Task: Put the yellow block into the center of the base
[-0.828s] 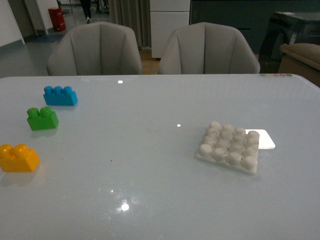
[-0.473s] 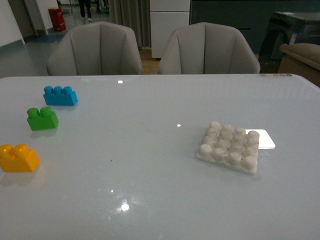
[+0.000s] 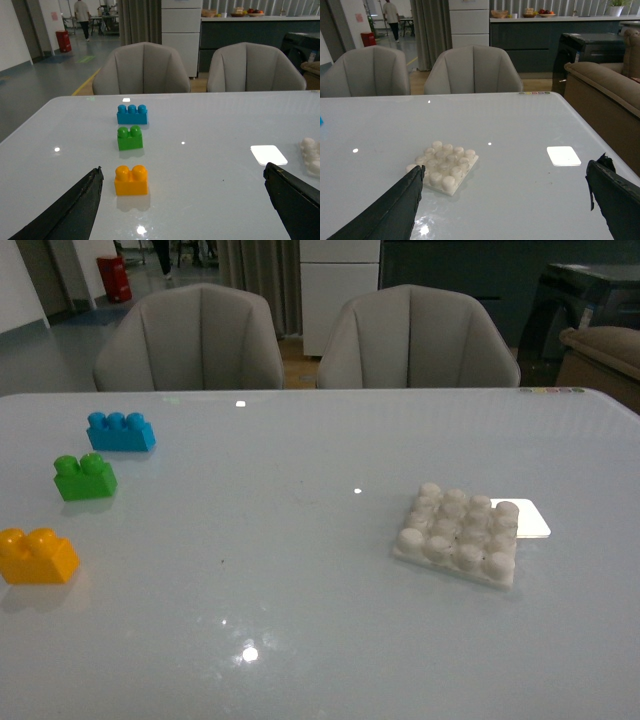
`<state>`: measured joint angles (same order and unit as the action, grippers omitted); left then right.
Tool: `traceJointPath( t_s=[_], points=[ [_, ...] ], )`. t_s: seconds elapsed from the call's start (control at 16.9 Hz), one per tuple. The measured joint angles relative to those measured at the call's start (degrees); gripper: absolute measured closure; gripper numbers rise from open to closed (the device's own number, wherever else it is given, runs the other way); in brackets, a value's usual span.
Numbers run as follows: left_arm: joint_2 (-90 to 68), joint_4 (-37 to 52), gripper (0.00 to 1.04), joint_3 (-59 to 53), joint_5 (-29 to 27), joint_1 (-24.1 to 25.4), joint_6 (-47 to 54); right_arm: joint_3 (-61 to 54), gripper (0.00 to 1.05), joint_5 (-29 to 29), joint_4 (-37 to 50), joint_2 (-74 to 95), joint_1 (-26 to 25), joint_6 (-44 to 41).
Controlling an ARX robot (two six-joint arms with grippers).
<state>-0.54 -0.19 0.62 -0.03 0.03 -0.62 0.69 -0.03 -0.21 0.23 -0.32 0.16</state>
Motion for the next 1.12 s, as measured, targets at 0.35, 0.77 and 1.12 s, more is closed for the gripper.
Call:
traceJointPath(
  t_s=[0.35,0.77,1.12],
  points=[
    [0.0,0.0,0.07,0.0,0.0,0.0,0.0,0.0,0.06,0.0,0.0,0.0,0.0,0.0],
    [0.0,0.0,0.07,0.0,0.0,0.0,0.0,0.0,0.06,0.0,0.0,0.0,0.0,0.0],
    [0.0,0.0,0.07,0.0,0.0,0.0,0.0,0.0,0.06,0.0,0.0,0.0,0.0,0.0]
  ],
)
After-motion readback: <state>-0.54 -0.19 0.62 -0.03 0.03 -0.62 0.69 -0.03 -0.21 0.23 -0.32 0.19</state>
